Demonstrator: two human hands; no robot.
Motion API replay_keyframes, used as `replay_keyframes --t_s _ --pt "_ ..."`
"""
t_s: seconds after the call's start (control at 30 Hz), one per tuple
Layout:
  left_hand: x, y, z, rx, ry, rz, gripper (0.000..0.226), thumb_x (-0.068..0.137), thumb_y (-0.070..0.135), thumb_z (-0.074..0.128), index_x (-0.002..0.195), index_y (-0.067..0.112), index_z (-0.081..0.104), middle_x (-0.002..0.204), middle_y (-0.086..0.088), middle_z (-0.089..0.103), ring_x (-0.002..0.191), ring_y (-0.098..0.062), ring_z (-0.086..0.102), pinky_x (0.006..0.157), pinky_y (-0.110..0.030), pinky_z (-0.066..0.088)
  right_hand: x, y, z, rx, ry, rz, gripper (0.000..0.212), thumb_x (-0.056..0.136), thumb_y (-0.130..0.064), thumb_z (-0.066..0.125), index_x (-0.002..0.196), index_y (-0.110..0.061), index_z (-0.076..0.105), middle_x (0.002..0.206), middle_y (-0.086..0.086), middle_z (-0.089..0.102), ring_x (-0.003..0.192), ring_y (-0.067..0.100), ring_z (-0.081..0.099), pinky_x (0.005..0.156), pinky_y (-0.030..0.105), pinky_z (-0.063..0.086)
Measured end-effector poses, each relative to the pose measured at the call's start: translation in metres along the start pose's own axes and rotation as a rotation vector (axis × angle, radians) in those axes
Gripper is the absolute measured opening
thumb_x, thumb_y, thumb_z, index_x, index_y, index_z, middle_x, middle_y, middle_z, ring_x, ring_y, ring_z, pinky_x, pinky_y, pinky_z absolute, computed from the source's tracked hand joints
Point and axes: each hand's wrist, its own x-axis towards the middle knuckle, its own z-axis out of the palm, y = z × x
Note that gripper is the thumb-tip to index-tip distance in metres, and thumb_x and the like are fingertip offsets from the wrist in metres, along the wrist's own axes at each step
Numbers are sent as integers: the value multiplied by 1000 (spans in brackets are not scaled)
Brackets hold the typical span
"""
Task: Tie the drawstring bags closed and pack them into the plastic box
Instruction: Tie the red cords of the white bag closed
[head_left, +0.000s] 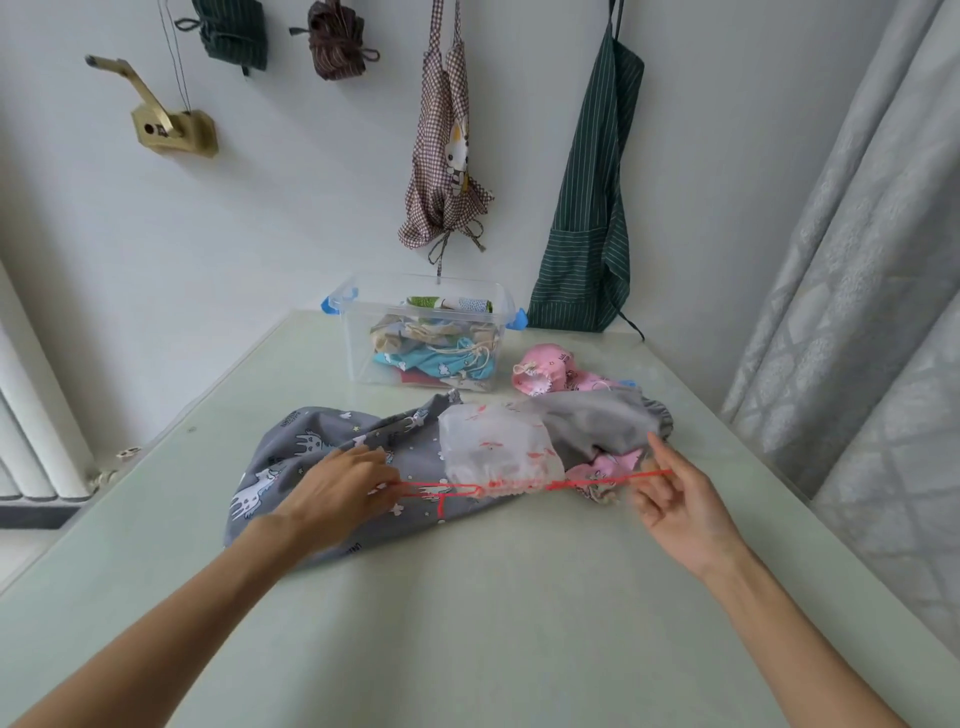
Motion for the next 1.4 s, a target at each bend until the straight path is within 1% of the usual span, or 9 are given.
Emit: replay_keyframes --t_s 0.1,0.33,0.5,0.6,0.8,1.03,1.17,1.3,1.4 --pt "-6 -6 -1 88 42 -52 27 95 33 51 82 16 67 89 -1 64 97 -23 59 76 -32 37 8 -3 -10 -70 124 -20 46 77 -24 68 48 -25 32 38 -10 18 30 6 19 33 18 20" --pt "-7 -14 -4 263 -91 -207 33 99 38 38 96 20 65 103 5 63 107 -14 55 84 -27 35 19 -8 -35 -1201 331 -247 60 79 -33 72 48 -22 22 52 0 20 52 17 20 51 30 16" --pt "9 -2 -3 21 -233 -299 29 92 26 54 120 20 55 124 1 55 118 -18 49 93 -27 36 25 1 -29 -1088 314 5 18 72 -16 78 72 -14 60 60 5 53 50 14 34 47 24 24" --pt "17 3 -19 -128 -225 -267 51 81 8 61 129 24 53 133 1 49 123 -21 45 105 -33 33 19 -6 -23 -1150 254 -47 36 73 -3 75 106 -11 61 98 11 65 71 23 56 56 27 40" --pt "33 61 -13 -110 -72 -430 27 80 43 65 106 35 62 112 11 61 107 -17 60 83 -30 46 -13 27 32 -1469 55 -417 3 76 -37 67 76 -34 68 86 -19 68 87 7 63 76 29 49" --pt "36 81 33 -73 -136 -469 31 84 51 60 103 26 65 109 5 66 103 -24 59 70 -27 37 1 70 55 -1955 145 -389 36 85 -52 57 99 -21 66 111 0 60 105 22 60 78 31 42" --pt "31 79 29 -142 -70 -377 33 88 54 52 96 26 68 94 4 69 92 -23 60 71 -30 44 3 69 53 -1921 69 -460 24 94 -36 50 93 -18 67 103 2 66 98 23 63 74 31 43" --pt "29 67 15 85 19 -157 29 97 44 41 100 26 64 92 0 68 88 -29 60 60 -34 36 4 57 43 -1166 -263 -270 20 95 -21 53 76 -14 56 63 -2 63 55 15 59 53 30 47" --pt "26 59 2 286 43 139 14 75 29 77 74 22 65 67 5 63 64 -17 63 43 -26 31 5 43 34 -1172 -352 -386 20 93 -19 55 74 -15 58 51 -11 44 48 1 36 50 15 30"
